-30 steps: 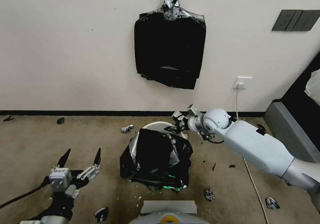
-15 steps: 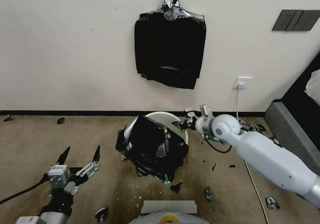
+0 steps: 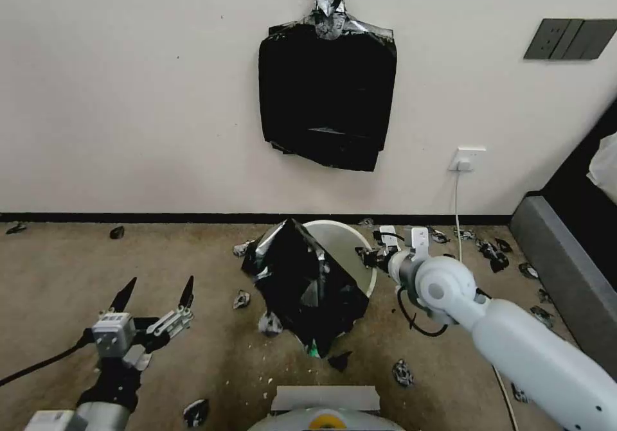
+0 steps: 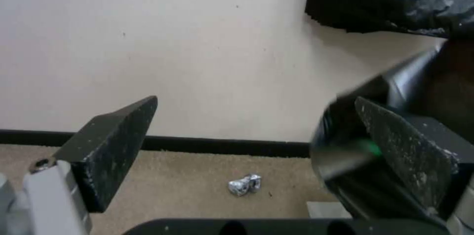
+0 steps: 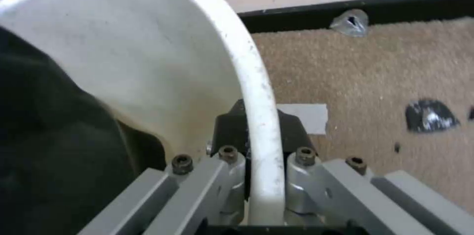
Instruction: Place a trash bag onto the trash bin.
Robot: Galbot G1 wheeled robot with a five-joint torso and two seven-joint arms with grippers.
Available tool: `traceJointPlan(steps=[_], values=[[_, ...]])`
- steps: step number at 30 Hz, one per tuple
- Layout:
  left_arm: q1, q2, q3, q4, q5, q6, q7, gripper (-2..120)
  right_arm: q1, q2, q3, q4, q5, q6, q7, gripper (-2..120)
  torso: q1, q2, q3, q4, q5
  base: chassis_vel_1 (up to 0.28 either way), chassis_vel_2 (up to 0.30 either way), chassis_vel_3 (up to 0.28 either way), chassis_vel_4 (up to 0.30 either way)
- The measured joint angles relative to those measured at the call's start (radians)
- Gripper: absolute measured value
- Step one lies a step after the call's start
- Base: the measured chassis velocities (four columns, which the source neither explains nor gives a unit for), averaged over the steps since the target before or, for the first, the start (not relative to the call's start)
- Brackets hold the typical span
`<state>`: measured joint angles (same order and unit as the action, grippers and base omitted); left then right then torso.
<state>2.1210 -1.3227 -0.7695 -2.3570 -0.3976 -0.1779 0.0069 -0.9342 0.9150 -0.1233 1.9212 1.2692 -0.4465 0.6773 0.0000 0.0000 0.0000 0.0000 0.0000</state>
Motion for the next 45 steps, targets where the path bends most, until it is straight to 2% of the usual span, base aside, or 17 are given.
traceJointPlan(steps=[1,3,8,16,28,37,40,44,45], values=[[0.0,0.0,0.0,0.0,0.0,0.0,0.0,100,0.0,0.0,0.0,0.0,0.0,0.0,0.0,4,0.0,0.0,0.0,0.0,0.0,0.0,0.0,0.0,0.0],[-0.002,0.0,-0.003,0.0,-0.003,0.001,0.0,100,-0.035,0.024,0.002,0.028,-0.002,0.033,0.069,4,0.0,0.0,0.0,0.0,-0.0002,0.0,0.0,0.0,0.0],[-0.005,0.001,-0.007,0.0,-0.007,0.004,-0.001,100,-0.113,0.064,0.013,0.056,-0.065,0.091,0.106,4,0.0,0.0,0.0,-0.0001,-0.0001,0.0,0.0,0.0,0.0],[-0.003,0.0,-0.008,-0.001,-0.007,0.005,-0.001,100,-0.201,0.118,0.045,0.053,-0.106,0.113,0.122,4,0.0,0.0,0.0,-0.0001,-0.0002,0.0,0.0,0.0,0.0],[-0.004,-0.006,-0.001,-0.006,-0.002,0.007,-0.001,100,-0.243,0.199,0.049,0.036,-0.16,0.159,0.162,4,0.0,0.0,0.0,0.0,-0.0002,0.0,0.0,0.0,0.0],[-0.004,-0.008,0.008,-0.006,0.0,0.007,0.0,100,-0.266,0.202,0.063,0.031,-0.188,0.171,0.156,4,0.0,0.0,0.0,-0.0001,-0.0002,0.0,0.0,0.0,0.0],[-0.006,-0.008,0.016,-0.005,0.002,0.007,0.0,100,-0.271,0.197,0.063,0.034,-0.197,0.171,0.148,11,0.0,0.0,0.0,-0.0001,-0.0002,0.0,0.0,0.0,0.0],[-0.008,-0.01,0.03,-0.001,0.004,0.007,0.0,100,-0.276,0.189,0.064,0.043,-0.217,0.166,0.131,31,0.0,0.0,0.0,-0.0001,0.0003,0.0,0.0,0.0,0.0],[-0.008,-0.01,0.03,-0.001,0.004,0.007,0.0,100,-0.276,0.189,0.064,0.043,-0.217,0.166,0.131,31,0.0,0.0,0.0,-0.0001,0.0003,0.0,0.0,0.0,0.0]])
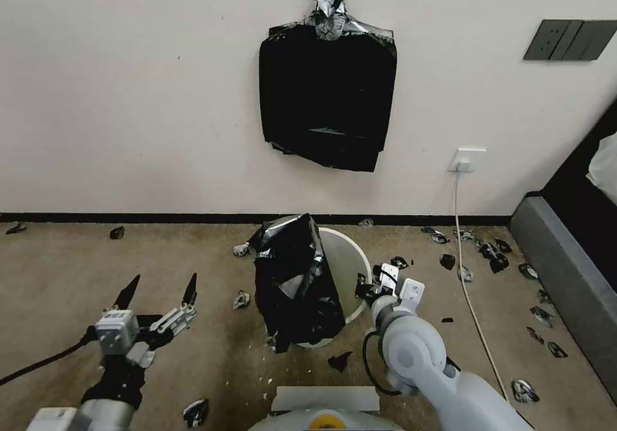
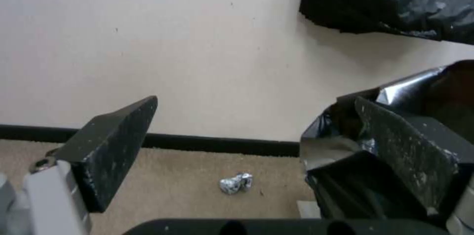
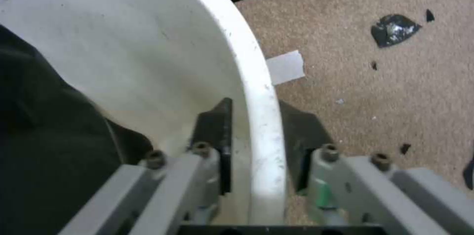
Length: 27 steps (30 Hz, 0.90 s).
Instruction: Place a trash bag onto the trash bin.
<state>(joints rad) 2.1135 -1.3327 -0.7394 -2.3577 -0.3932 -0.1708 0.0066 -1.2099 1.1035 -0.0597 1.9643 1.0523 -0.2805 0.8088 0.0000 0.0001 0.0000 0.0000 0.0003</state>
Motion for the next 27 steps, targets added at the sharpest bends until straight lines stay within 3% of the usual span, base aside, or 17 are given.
traceJointPlan(steps=[6,8,11,12,13,16,17,20,25,27], values=[[-0.006,-0.004,0.016,0.004,0.012,0.001,0.0,100,-0.001,-0.011,0.029,0.042,-0.013,-0.022,-0.011,54,0.0,0.0,0.0,0.0001,0.0,0.0,0.0,0.0,0.0],[-0.006,-0.004,0.017,0.004,0.012,0.001,0.0,100,-0.001,-0.015,0.03,0.047,-0.015,-0.024,-0.011,56,0.0,0.0,0.0,0.0,-0.0001,0.0,0.0,0.0,0.0],[-0.009,-0.006,0.024,0.005,0.014,0.001,0.0,100,-0.01,-0.055,0.04,0.1,-0.029,-0.038,-0.018,69,0.0,0.0,0.0,0.0,-0.0001,0.0,0.0,0.0,0.0],[-0.01,-0.006,0.031,0.007,0.015,0.001,0.0,100,-0.02,-0.099,0.057,0.162,-0.037,-0.048,-0.033,78,0.0,0.0,0.0,0.0,-0.0001,0.0,0.0,0.0,0.0],[-0.01,-0.006,0.031,0.007,0.015,0.001,0.0,100,-0.02,-0.099,0.057,0.162,-0.037,-0.048,-0.033,78,0.0,0.0,0.0,0.0,-0.0001,0.0,0.0,0.0,0.0],[-0.014,-0.006,0.038,0.012,0.017,0.002,0.0,100,-0.03,-0.193,0.084,0.282,-0.083,-0.05,-0.13,92,0.0,0.0,0.0,-0.0001,-0.0003,0.0,0.0,0.0,0.0],[-0.014,-0.006,0.038,0.012,0.017,0.002,0.0,100,-0.03,-0.193,0.084,0.282,-0.083,-0.05,-0.13,92,0.0,0.0,0.0,-0.0001,-0.0003,0.0,0.0,0.0,0.0],[-0.017,-0.002,0.04,0.016,0.018,0.004,0.0,100,0.031,-0.312,0.096,0.388,-0.076,-0.08,-0.265,100,0.0,0.0,0.0,-0.0002,-0.0003,0.0,0.0,0.0,0.0],[-0.018,0.002,0.041,0.02,0.018,0.011,-0.001,100,0.159,-0.372,0.064,0.408,0.007,-0.159,-0.358,100,0.0,0.0,0.0,-0.0001,-0.0003,0.0,0.0,0.0,0.0],[-0.019,0.005,0.043,0.022,0.021,0.018,-0.008,100,0.307,-0.38,-0.001,0.36,0.106,-0.25,-0.42,100,0.0,0.0,0.0,0.0,-0.0001,0.0,0.0,0.0,0.0]])
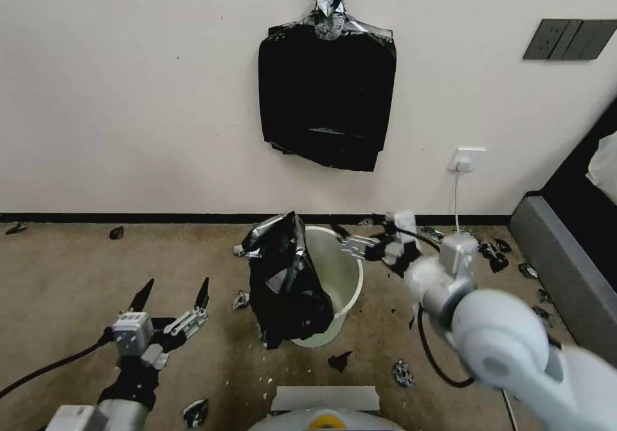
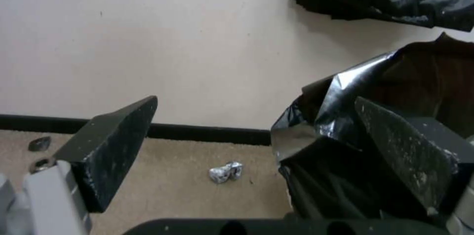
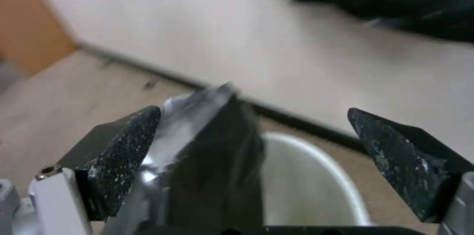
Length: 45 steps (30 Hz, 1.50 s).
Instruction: Place a trash bag onto the trash bin.
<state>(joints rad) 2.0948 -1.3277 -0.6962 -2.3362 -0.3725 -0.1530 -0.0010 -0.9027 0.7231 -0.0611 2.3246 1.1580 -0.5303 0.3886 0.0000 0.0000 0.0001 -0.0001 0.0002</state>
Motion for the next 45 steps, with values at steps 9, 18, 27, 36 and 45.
traceJointPlan(steps=[9,18,27,36,45], values=[[0.006,-0.008,0.007,-0.002,0.015,0.004,-0.009,100,0.412,0.155,-0.241,-0.139,0.356,-0.166,0.224,100,0.0,0.0,0.0,0.0003,-0.0004,0.0,0.0,0.0,0.0],[-0.002,-0.01,0.012,-0.002,0.02,0.02,-0.013,100,0.503,0.26,-0.389,-0.255,0.401,-0.196,0.391,82,0.0,0.0,0.0,0.0003,-0.0005,0.0,0.0,0.0,0.0],[-0.048,0.022,0.048,-0.023,0.018,0.089,-0.047,100,0.473,0.206,-0.453,-0.24,0.317,-0.196,0.466,46,0.0,0.0,0.0,0.0,-0.0002,0.0,0.0,0.0,0.0],[-0.178,0.11,0.144,-0.022,-0.14,0.256,-0.157,100,0.428,0.164,-0.431,-0.22,0.303,-0.195,0.467,15,0.0,0.0,0.0,0.0001,-0.0001,0.0,0.0,0.0,0.0],[-0.429,0.223,0.32,0.086,-0.281,0.41,-0.293,100,0.392,0.113,-0.405,-0.217,0.286,-0.193,0.436,0,0.0,0.0,0.0,-0.0002,-0.0004,0.0,0.0,0.0,0.0]])
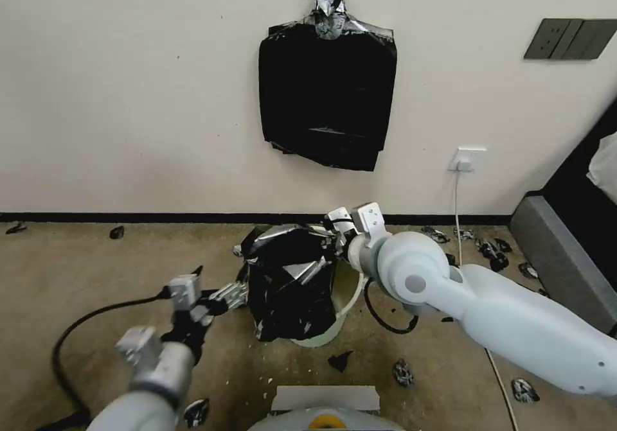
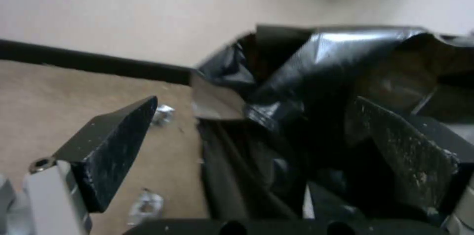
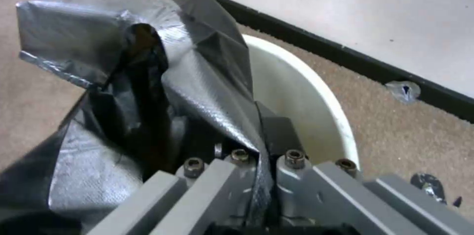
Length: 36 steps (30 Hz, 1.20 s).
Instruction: Place a trash bag onto the trash bin.
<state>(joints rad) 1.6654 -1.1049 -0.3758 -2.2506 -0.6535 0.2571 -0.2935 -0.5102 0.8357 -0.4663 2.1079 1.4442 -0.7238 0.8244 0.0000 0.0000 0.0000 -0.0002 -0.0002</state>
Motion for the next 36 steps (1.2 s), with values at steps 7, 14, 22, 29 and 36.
traceJointPlan(steps=[7,14,22,29,36], values=[[-0.094,0.012,0.044,0.049,-0.064,0.086,-0.105,100,0.004,0.007,-0.019,-0.018,-0.013,0.001,-0.023,0,0.0,0.0,0.0,0.0003,0.0003,0.0,0.0,0.0,0.0],[-0.181,0.001,0.087,0.113,-0.161,0.137,-0.17,100,0.016,0.016,-0.033,-0.041,-0.034,0.001,-0.043,0,0.0,0.0,0.0,0.0001,0.0002,0.0,0.0,0.0,0.0],[-0.253,-0.022,0.133,0.165,-0.224,0.17,-0.229,100,0.028,0.011,-0.048,-0.064,-0.046,0.002,-0.059,0,0.0,0.0,0.0,0.0002,0.0001,0.0,0.0,0.0,0.0],[-0.354,-0.03,0.197,0.214,-0.303,0.251,-0.34,100,0.021,0.006,-0.047,-0.067,-0.054,0.002,-0.065,0,0.0,0.0,0.0,0.0002,0.0002,0.0,0.0,0.0,0.0],[-0.453,-0.023,0.256,0.255,-0.348,0.356,-0.445,100,0.001,0.006,-0.044,-0.069,-0.074,0.002,-0.071,0,0.0,0.0,0.0,0.0002,0.0003,0.0,0.0,0.0,0.0]])
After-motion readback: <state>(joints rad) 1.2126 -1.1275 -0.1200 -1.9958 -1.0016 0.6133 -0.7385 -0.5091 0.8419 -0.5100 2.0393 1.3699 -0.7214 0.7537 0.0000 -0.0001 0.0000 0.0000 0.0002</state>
